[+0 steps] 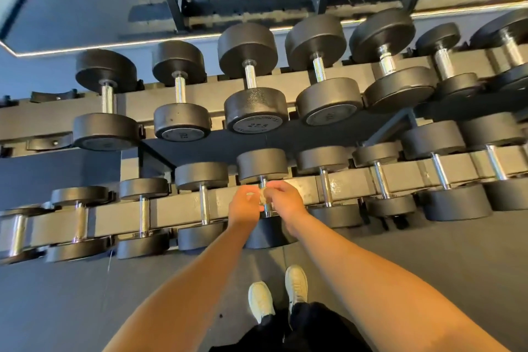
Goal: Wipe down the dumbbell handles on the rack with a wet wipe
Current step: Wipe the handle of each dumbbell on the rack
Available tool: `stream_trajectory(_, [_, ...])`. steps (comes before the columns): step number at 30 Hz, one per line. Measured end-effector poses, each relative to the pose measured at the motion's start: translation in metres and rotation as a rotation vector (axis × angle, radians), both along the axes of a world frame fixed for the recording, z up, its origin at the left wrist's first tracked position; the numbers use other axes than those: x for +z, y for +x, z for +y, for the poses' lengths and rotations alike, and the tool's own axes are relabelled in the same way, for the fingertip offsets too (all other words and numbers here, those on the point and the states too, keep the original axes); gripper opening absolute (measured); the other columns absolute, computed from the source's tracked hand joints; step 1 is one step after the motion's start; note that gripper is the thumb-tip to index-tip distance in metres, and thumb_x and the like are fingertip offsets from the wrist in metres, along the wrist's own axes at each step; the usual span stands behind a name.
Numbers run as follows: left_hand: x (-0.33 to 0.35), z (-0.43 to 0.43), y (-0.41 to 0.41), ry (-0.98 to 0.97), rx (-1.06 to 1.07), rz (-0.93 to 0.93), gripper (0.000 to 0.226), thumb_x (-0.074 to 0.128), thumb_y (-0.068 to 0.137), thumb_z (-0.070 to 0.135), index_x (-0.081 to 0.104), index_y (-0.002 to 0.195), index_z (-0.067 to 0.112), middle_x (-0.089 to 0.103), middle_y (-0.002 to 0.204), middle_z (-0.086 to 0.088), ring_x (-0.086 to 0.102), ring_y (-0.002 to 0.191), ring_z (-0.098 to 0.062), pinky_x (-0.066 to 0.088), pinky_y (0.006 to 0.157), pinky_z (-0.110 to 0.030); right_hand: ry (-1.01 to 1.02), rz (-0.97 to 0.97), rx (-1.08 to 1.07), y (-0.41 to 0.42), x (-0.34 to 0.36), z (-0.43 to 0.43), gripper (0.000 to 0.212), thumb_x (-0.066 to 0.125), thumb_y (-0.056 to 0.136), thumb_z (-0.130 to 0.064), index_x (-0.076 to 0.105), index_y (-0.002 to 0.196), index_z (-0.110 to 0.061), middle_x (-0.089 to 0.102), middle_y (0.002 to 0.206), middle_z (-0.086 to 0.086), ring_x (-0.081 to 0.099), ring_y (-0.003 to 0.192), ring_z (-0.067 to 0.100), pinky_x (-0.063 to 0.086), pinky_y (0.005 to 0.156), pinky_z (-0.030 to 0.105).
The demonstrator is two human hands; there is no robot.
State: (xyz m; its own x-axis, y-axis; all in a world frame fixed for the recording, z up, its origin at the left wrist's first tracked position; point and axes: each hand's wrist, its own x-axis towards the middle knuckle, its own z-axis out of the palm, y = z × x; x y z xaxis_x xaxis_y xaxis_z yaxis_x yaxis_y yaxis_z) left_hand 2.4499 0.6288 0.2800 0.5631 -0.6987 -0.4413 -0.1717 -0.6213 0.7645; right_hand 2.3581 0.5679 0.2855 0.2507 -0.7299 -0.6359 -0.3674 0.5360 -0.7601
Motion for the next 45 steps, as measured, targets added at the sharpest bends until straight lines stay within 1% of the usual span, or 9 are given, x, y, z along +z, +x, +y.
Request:
stream_trajectory(8, [0.036,-0.047,-0.006,-0.204,0.051,0.131,0.027,0.06,0.082,0.022,0.065,0.107,0.016,0.065,0.099,-0.002,0.063,0.089,-0.015,0.051,0.075,-0.025,-0.311,0.053,0.149,0.002,0.024,-0.051,0.032,0.061,0.086,-0.002,0.057,0.109,-0.024,0.061,0.102,0.0,0.06,0.089,0.018,0.049,0.071,0.027])
stream_trajectory(12, [0.053,-0.06,0.006,-0.272,0.106,0.108,0.026,0.058,0.093,0.005,0.062,0.113,0.02,0.063,0.111,-0.004,0.067,0.097,-0.016,0.058,0.08,-0.03,-0.425,-0.037,0.12,0.014,0.039,-0.073,0.029,0.057,0.09,-0.003,0.058,0.096,-0.031,0.063,0.096,-0.001,0.062,0.088,0.018,0.054,0.077,0.036])
stream_trajectory(18, [0.069,-0.089,0.04,-0.398,0.147,0.031,0.026,0.047,0.1,-0.007,0.059,0.122,-0.005,0.062,0.103,0.003,0.061,0.082,0.014,0.047,0.074,-0.006,-0.538,-0.137,0.026,0.055,0.06,-0.103,0.021,0.056,0.097,-0.004,0.071,0.11,-0.008,0.055,0.11,0.006,0.052,0.088,-0.002,0.037,0.074,-0.001])
stream_trajectory(22, [0.065,-0.11,0.071,-0.419,0.15,-0.006,0.025,0.041,0.101,-0.011,0.06,0.117,-0.005,0.06,0.1,0.003,0.061,0.082,0.012,0.046,0.078,-0.008,-0.627,-0.135,0.061,0.081,0.06,-0.122,0.023,0.058,0.098,-0.003,0.069,0.118,-0.003,0.049,0.115,0.003,0.052,0.093,0.001,0.036,0.079,-0.004])
stream_trajectory(28, [0.048,-0.141,0.103,-0.354,0.046,-0.307,0.027,0.05,0.095,-0.004,0.061,0.104,0.018,0.056,0.1,0.009,0.053,0.088,0.0,0.04,0.085,-0.013,-0.673,-0.084,0.05,0.115,0.031,-0.145,0.026,0.063,0.097,-0.014,0.062,0.123,-0.013,0.049,0.119,-0.004,0.056,0.106,0.0,0.051,0.093,0.023])
stream_trajectory(33, [0.042,-0.167,0.108,-0.509,-0.126,-0.442,0.039,0.047,0.093,-0.005,0.056,0.13,0.002,0.048,0.13,0.001,0.037,0.116,0.009,0.022,0.102,0.001,-0.677,-0.132,-0.197,0.123,0.028,-0.151,0.013,0.059,0.098,-0.035,0.065,0.109,-0.039,0.06,0.11,-0.011,0.059,0.107,0.017,0.049,0.098,0.049])
stream_trajectory(38, [0.031,-0.21,0.108,-0.159,-0.373,-0.521,0.06,0.027,0.096,0.034,0.041,0.151,0.017,0.036,0.16,-0.009,0.024,0.15,-0.03,0.016,0.123,-0.041,-0.951,0.286,0.143,0.109,0.006,-0.181,0.043,0.057,0.093,-0.014,0.062,0.131,-0.032,0.054,0.137,-0.003,0.044,0.128,0.018,0.04,0.104,0.043])
stream_trajectory(40, [0.026,-0.216,0.107,-0.08,-0.387,-0.589,0.06,0.03,0.096,0.035,0.036,0.154,0.018,0.033,0.16,-0.009,0.023,0.15,-0.036,0.019,0.122,-0.048,-0.929,0.25,0.066,0.107,-0.002,-0.187,0.038,0.052,0.096,-0.023,0.063,0.131,-0.029,0.055,0.135,-0.001,0.044,0.124,0.02,0.04,0.102,0.041])
stream_trajectory(45, [0.016,-0.206,0.106,-0.037,-0.464,-0.695,0.058,0.037,0.104,0.029,0.022,0.159,0.019,0.017,0.166,-0.006,0.011,0.151,-0.032,0.016,0.121,-0.052,-0.351,0.055,-0.382,0.097,-0.017,-0.21,0.035,0.047,0.104,-0.032,0.066,0.13,-0.018,0.051,0.118,-0.002,0.052,0.117,0.025,0.038,0.1,0.029])
